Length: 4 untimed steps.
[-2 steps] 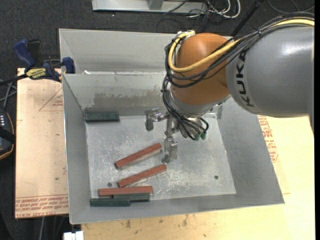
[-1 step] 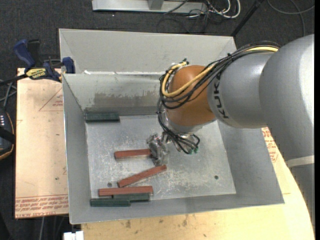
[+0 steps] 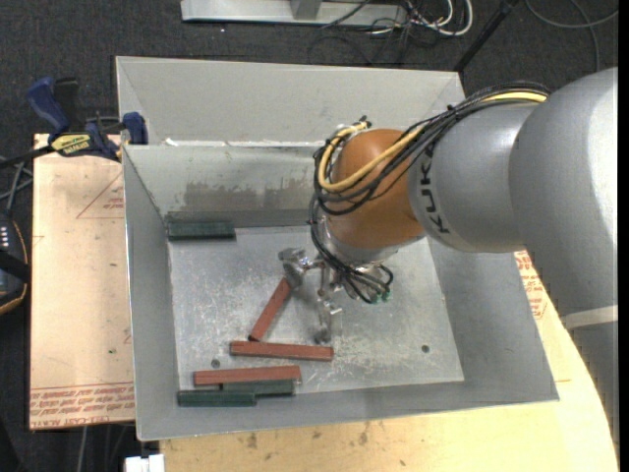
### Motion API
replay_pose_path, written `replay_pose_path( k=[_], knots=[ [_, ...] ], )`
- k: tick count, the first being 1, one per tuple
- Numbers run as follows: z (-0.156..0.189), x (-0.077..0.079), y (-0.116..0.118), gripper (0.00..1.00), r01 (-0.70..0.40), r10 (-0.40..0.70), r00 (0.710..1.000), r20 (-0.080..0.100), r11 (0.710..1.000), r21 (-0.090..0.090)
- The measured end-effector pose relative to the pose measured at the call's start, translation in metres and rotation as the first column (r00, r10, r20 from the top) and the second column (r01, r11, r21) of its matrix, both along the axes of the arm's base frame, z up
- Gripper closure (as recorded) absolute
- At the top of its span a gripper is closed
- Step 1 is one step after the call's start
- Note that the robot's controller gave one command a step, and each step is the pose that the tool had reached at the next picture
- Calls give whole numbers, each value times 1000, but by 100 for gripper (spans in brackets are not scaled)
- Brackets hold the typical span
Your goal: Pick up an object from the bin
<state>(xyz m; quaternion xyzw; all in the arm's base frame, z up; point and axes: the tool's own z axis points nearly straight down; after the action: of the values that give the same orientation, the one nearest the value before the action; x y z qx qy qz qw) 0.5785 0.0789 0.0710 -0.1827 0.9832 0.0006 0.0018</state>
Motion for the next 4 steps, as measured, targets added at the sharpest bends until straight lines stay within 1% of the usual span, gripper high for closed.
replay_pose_path(
  k=[1,2,3,4],
  knots=[
    [0,0,0,0,0,0,1000,0,1000,0],
    [5,53,86,100,122,-122,993,4,993,4],
    [3,52,85,0,122,-122,993,1,993,1],
    [3,52,85,0,121,-122,993,1,993,1]
  ],
)
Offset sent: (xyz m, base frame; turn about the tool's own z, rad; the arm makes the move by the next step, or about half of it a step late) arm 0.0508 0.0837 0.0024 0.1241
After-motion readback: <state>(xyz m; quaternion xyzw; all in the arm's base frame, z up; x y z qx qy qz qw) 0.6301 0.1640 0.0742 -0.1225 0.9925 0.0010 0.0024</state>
